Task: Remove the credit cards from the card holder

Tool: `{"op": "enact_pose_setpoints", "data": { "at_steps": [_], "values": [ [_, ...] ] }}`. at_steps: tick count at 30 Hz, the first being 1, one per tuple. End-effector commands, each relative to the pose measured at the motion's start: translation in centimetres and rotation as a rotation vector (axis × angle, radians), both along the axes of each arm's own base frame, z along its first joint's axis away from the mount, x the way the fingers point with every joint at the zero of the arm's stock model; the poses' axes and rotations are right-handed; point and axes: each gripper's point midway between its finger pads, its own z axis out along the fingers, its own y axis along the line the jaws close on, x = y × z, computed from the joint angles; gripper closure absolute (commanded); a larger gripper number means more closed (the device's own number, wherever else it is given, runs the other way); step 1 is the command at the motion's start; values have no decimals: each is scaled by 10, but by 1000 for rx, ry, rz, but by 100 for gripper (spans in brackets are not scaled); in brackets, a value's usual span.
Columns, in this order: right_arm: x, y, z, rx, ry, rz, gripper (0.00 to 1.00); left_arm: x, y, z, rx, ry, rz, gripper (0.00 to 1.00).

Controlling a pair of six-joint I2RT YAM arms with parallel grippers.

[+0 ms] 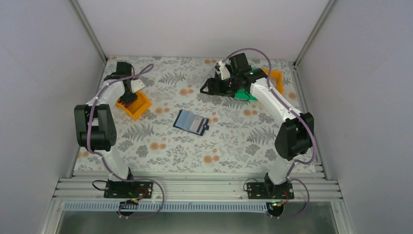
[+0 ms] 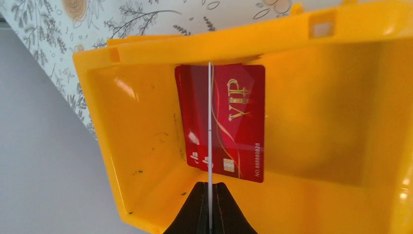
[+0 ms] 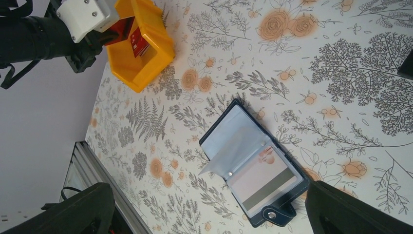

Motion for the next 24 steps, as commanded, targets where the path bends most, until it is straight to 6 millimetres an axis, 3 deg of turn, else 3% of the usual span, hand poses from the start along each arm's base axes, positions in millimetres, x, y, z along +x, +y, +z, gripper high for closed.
{"op": "enact_pose_setpoints", "data": {
  "at_steps": [1,7,10,15,22,24],
  "values": [
    [0,-4,2,-1,-16,-2,1,9,16,-11,80,-29,45,98],
    [1,-4,3,6,-14,3,1,17,24,-24,115,-19,69,96],
    [1,-4,4,5,-14,3,1,21,27,-25,131,-24,80,86],
    [0,-4,1,6,-8,1,1,23,27,-27,130,-27,83,59],
    [2,-7,9,1,-25,-14,1,31,13,0,11,-77,103,45],
    [2,-8,10,0,-28,-15,1,31,13,-1,26,-81,77,42]
  ]
}}
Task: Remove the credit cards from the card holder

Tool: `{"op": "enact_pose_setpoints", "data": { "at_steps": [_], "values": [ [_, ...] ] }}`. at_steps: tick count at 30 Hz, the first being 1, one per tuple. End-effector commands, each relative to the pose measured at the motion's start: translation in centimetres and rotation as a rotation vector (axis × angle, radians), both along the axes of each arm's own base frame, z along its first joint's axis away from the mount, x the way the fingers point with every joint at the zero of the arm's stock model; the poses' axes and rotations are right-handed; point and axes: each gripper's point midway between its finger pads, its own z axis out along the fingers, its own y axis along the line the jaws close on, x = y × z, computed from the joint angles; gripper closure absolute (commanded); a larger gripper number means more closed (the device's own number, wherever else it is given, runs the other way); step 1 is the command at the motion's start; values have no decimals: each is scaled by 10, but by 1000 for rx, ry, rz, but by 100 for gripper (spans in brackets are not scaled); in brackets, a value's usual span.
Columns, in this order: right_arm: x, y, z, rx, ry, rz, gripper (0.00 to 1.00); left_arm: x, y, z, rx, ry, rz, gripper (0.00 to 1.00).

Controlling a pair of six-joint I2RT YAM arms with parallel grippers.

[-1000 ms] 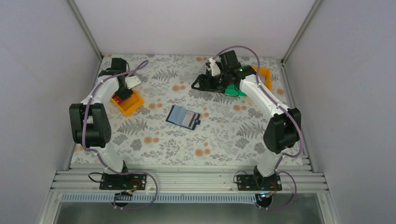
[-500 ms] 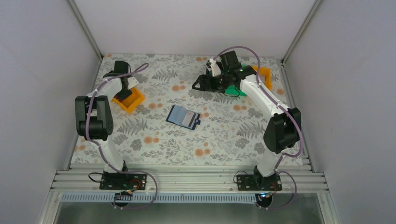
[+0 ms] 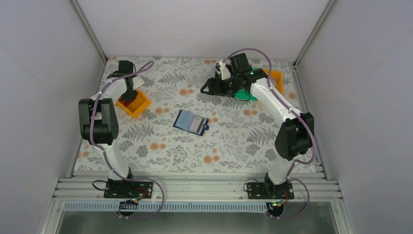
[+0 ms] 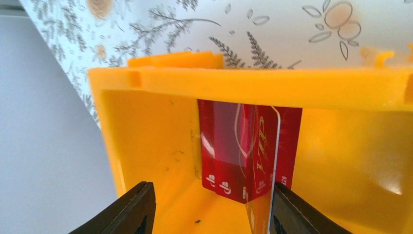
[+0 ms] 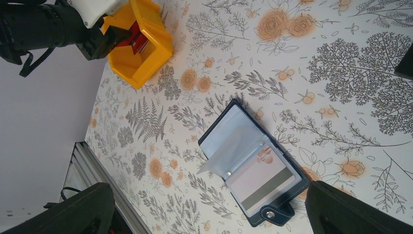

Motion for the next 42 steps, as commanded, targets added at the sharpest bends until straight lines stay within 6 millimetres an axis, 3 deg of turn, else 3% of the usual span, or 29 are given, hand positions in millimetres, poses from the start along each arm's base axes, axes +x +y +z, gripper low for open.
{"op": "enact_pose_setpoints", "data": {
  "at_steps": [1,4,6,14,20,26,29,35,38,42],
  "values": [
    [1,-6,11,1,-32,-10,1,5,-1,11,-14,-40,-15,42],
    [1,-6,13,3,-32,-7,1,4,6,-11,15,7,-9,42],
    [0,-6,15,5,-35,-6,1,8,6,-16,-3,8,-2,42],
    [-8,-9,12,3,-29,-5,1,4,-15,-22,-121,17,-46,37],
    [-10,-7,12,22,-21,5,1,8,-8,-33,-80,8,-46,29],
    [-11,-7,12,25,-18,9,1,24,9,-23,8,-63,-1,28],
    [-12,-7,12,27,-19,9,1,29,17,-18,51,-89,12,19],
    [-13,-7,13,27,-22,12,1,24,14,-40,-6,-32,19,8],
    [-14,-9,14,23,-27,10,1,27,6,-30,-94,-52,42,7],
    [-15,-12,12,8,-33,-1,1,37,3,4,-177,-118,63,5]
  ]
}}
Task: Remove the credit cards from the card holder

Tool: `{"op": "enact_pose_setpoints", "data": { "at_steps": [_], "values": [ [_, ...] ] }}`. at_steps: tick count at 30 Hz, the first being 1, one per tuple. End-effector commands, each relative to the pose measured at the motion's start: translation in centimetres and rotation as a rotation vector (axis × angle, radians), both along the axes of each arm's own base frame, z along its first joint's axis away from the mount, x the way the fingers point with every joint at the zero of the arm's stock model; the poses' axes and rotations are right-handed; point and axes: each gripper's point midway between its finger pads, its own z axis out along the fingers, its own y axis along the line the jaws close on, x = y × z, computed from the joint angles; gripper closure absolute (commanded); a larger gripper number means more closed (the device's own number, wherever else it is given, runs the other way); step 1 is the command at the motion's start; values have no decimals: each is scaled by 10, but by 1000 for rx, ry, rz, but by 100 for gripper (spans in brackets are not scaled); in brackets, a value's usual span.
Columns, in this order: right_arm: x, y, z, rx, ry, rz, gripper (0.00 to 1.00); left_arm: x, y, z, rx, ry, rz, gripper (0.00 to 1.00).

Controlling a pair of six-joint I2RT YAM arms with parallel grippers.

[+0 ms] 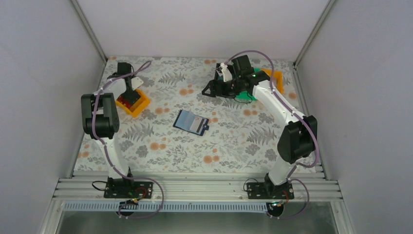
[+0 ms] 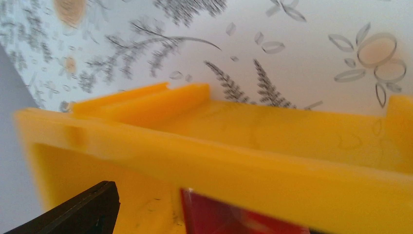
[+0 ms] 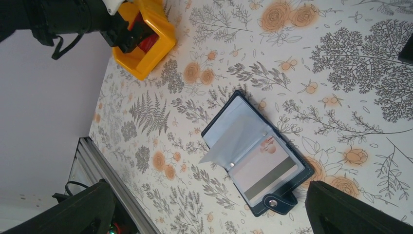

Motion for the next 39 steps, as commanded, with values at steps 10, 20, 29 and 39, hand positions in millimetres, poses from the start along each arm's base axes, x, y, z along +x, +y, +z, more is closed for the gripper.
{"op": "enact_pose_setpoints", "data": {
  "at_steps": [10,20,29,39],
  "values": [
    [-12,-10,14,12,-42,-30,13,24,-15,156,-224,-314,45,6],
    [-53,-7,-114,-183,162,-130,38,-99,-245,166,-710,-14,-397,10],
    [-65,2,-179,-185,290,-112,38,-155,-330,63,-889,333,-414,0],
    [-67,13,-193,-141,334,-72,41,-126,-326,-3,-840,376,-303,36]
  ]
}}
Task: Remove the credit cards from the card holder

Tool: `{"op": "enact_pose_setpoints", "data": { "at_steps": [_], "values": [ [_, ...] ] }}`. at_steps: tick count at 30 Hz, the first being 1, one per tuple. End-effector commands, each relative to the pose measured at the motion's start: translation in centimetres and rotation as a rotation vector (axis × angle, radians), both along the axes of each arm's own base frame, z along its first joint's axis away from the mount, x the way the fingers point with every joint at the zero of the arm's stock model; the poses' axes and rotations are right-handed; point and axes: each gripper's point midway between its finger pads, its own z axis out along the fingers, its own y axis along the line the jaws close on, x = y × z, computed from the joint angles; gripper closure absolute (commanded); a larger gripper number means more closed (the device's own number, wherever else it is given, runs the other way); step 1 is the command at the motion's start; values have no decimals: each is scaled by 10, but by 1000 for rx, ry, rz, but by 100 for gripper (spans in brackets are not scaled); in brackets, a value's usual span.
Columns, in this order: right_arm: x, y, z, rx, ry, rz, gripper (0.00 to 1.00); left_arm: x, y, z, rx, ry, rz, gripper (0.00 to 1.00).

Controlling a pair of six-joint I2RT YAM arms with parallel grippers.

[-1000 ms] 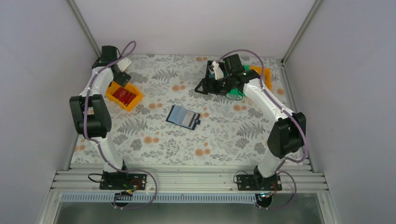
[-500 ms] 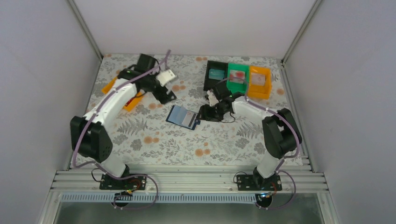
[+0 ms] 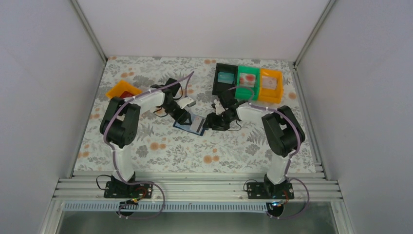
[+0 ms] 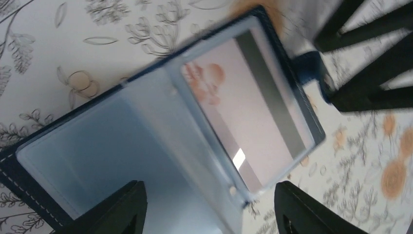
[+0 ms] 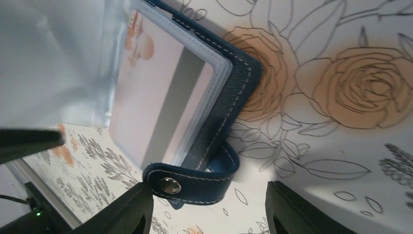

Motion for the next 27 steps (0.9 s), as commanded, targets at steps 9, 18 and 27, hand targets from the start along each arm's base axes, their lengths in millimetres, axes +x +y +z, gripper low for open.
{"op": "enact_pose_setpoints", "data": {
  "at_steps": [9,18,27],
  "values": [
    [3,9,-7,48,3,42,37,2,-17,-21,-144,83,0,73],
    [21,-15,56,168,-182,58,12,6,-9,44,-307,-72,-38,98],
    [8,-6,214,476,-657,302,1,-9,-5,166,-355,-384,-188,98]
  ]
}}
